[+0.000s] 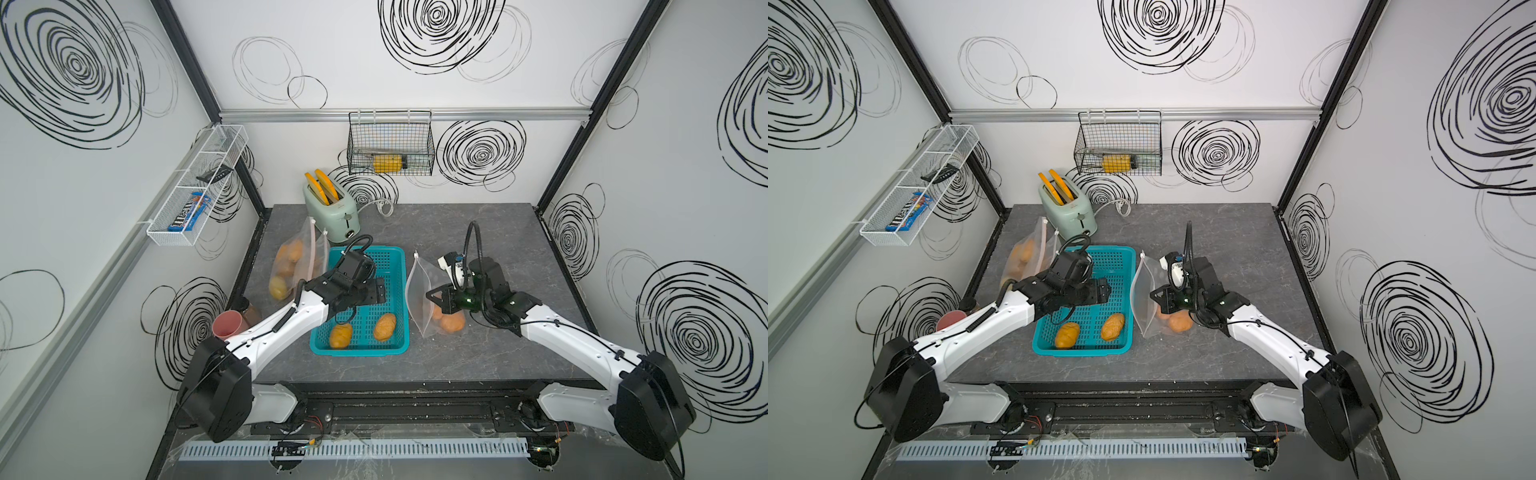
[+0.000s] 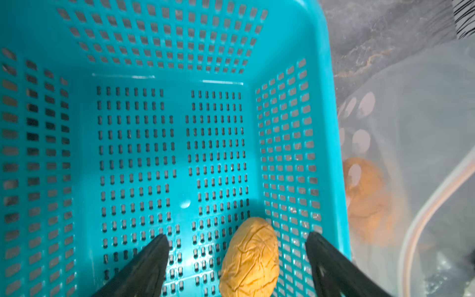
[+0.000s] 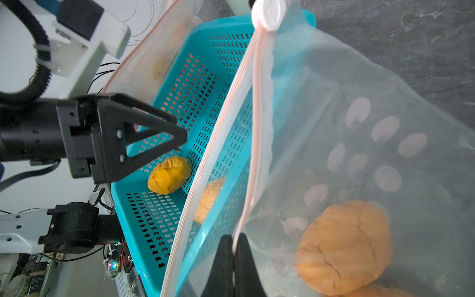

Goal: Put the potatoes into a zipper bag and zip it
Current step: Adjust the potato in the basket, then pick up the potato from the basket.

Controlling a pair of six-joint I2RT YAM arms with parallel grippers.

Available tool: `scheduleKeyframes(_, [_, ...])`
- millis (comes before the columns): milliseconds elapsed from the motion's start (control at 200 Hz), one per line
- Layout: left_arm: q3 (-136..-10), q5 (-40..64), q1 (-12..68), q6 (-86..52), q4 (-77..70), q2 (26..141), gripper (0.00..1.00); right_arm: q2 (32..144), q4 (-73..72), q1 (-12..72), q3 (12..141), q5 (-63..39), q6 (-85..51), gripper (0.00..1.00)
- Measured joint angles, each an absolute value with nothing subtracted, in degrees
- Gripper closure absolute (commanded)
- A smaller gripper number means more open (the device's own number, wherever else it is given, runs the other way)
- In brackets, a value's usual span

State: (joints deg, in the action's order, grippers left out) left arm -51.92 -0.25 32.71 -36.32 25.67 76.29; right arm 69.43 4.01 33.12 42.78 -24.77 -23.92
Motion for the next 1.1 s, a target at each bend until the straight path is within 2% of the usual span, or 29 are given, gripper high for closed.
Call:
scheduleKeyframes(190, [-47.4,1.3,38.6,-37.2,26.1,78.6,0.14,69.6,4.0,33.1,42.8,-24.8,-23.9,1.00])
scheduleKeyframes(285, [-47.4,1.2,40.7,-36.5,25.5,80.9,0.10,69.6,4.0,33.1,42.8,-24.8,-23.9,1.00])
scheduleKeyframes(545, [-48.1,1.0,43.5,-34.0,25.4,85.7,0.12,69.5,4.0,33.1,42.0,-24.8,-23.9,1.00])
scheduleKeyframes(761, [-48.6,-1.0,43.4,-33.1,24.3,89.7,0.21,69.5,4.0,33.1,42.0,-24.8,-23.9,1.00])
scheduleKeyframes(1101, [-48.5,-1.4,41.8,-32.8,20.5,89.8,0.37,69.7,4.0,33.1,41.9,-24.8,-23.9,1.00])
